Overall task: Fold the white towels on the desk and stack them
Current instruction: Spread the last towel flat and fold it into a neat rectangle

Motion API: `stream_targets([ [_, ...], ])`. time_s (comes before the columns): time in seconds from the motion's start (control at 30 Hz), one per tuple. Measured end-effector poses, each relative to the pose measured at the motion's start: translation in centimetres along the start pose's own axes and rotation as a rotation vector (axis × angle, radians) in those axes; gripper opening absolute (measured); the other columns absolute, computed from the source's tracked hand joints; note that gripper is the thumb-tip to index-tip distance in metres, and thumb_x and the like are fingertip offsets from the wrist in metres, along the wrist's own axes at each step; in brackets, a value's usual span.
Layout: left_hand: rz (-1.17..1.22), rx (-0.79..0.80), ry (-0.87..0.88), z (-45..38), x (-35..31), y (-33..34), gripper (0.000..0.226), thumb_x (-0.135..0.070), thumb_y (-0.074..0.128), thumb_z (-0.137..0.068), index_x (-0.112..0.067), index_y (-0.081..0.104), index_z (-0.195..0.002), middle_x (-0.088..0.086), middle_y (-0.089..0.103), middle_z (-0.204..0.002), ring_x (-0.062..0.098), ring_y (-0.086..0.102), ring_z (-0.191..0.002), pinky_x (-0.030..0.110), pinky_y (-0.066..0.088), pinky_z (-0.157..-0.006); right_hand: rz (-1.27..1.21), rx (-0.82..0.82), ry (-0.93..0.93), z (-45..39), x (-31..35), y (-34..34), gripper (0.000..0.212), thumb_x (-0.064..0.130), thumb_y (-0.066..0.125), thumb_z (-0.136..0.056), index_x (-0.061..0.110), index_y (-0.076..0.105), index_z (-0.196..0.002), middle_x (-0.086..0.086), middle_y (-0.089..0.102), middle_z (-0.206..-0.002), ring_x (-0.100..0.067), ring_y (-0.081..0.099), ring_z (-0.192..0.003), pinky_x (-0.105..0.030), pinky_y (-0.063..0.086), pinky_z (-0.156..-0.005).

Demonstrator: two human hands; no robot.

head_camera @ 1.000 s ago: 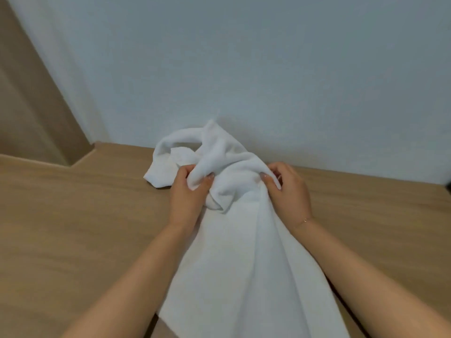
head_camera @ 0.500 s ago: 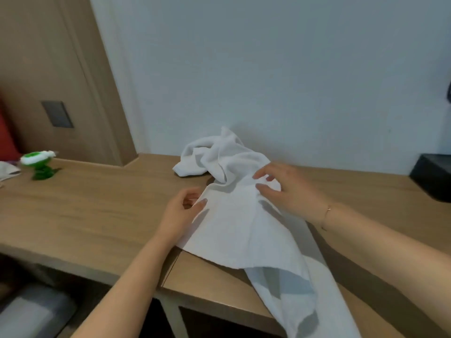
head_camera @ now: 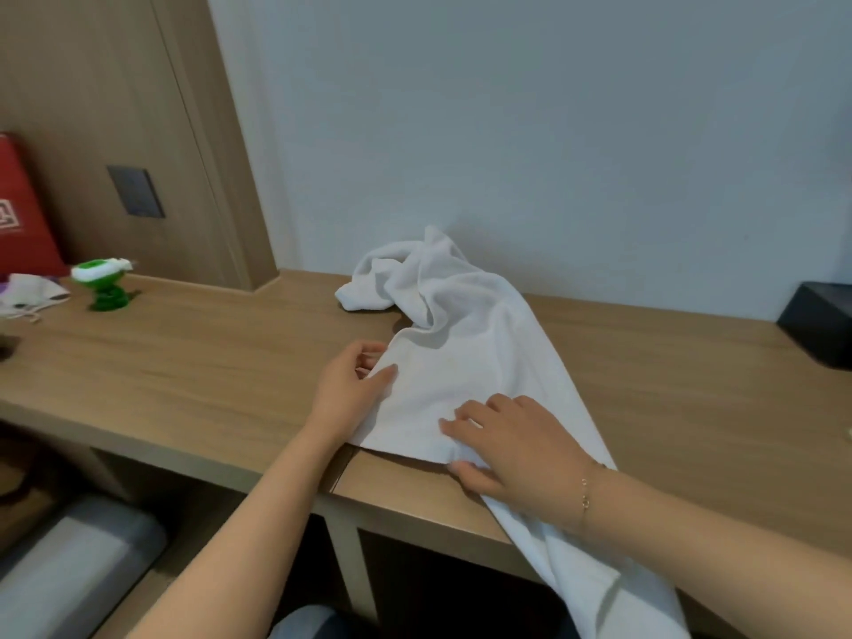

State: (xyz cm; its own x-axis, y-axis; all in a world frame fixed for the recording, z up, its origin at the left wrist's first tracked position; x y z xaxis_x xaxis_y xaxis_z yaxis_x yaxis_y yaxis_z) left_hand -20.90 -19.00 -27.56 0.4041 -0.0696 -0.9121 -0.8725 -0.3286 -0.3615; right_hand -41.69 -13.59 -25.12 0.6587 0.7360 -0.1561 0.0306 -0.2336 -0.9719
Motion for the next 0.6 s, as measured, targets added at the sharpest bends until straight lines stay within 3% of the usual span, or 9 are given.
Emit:
stream_targets([
  [0.13, 0.192, 0.072, -0.124, 0.7, -1.1, -0.5, 0.031, -0.023, 0.071, -0.089, -0.024, 0.060, -0.118, -0.006, 0.071, -0.085, 0.008, 0.070, -0.077, 0.020, 0.051, -0.062, -0.085, -0.130, 0.033, 0.6, -0.9, -1.0, 0.032, 0.033, 0.034, -0.102, 0.018, 0.056, -0.120, -0.002, 0.061, -0.110, -0.025, 0.058, -0.089, -0.029, 0.030, -0.069],
  [0.23, 0.279, 0.054, -0.127, 1.1, -4.1, -1.1, 0.031, -0.016, 0.072, -0.088, -0.017, 0.060, -0.116, 0.000, 0.069, -0.089, 0.004, 0.068, -0.066, 0.017, 0.051, -0.055, -0.298, -0.281, 0.160, 2.1, -3.2, -3.3, 0.024, 0.030, 0.040, -0.102, 0.022, 0.057, -0.117, 0.003, 0.066, -0.094, -0.022, 0.061, -0.075, -0.032, 0.039, -0.060],
  [0.33, 0.360, 0.054, -0.068, 0.4, -9.5, -0.8, 0.020, -0.011, 0.072, -0.088, -0.011, 0.065, -0.107, 0.007, 0.069, -0.095, 0.008, 0.068, -0.069, 0.018, 0.052, -0.056, -0.418, -0.420, 0.228, 4.2, -5.2, -5.7, 0.017, 0.030, 0.047, -0.100, 0.025, 0.056, -0.113, 0.005, 0.061, -0.075, -0.018, 0.057, -0.061, -0.037, 0.044, -0.054],
  [0.5, 0.328, 0.087, 0.096, -2.0, -19.2, 3.1, 0.012, -0.005, 0.071, -0.086, -0.009, 0.072, -0.097, -0.001, 0.069, -0.081, 0.000, 0.062, -0.061, 0.012, 0.048, -0.056, -0.788, -0.663, 0.393, 7.2, -10.1, -8.9, 0.010, 0.031, 0.051, -0.098, 0.023, 0.054, -0.102, 0.001, 0.062, -0.076, -0.019, 0.058, -0.065, -0.040, 0.044, -0.059],
  [0.6, 0.304, 0.168, 0.165, -3.6, -23.0, 7.8, 0.017, 0.001, 0.068, -0.086, -0.007, 0.072, -0.101, 0.002, 0.070, -0.087, 0.005, 0.063, -0.074, 0.013, 0.052, -0.071, -1.093, -0.774, 0.566, 8.6, -14.0, -8.9, 0.014, 0.029, 0.053, -0.098, 0.016, 0.053, -0.101, -0.016, 0.064, -0.088, -0.038, 0.062, -0.081, -0.055, 0.051, -0.070],
])
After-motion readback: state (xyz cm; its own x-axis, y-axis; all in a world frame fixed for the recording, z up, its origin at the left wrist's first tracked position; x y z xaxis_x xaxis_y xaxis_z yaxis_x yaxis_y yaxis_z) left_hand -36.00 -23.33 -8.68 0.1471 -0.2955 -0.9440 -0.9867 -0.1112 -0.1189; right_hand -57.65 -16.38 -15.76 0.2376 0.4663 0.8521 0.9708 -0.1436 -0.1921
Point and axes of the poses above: each hand's wrist, its own z-axis away from the middle knuckle, its own y-axis out of the palm, x = y × z, the point moved 5 cm from there along -z, towards the middle knuckle
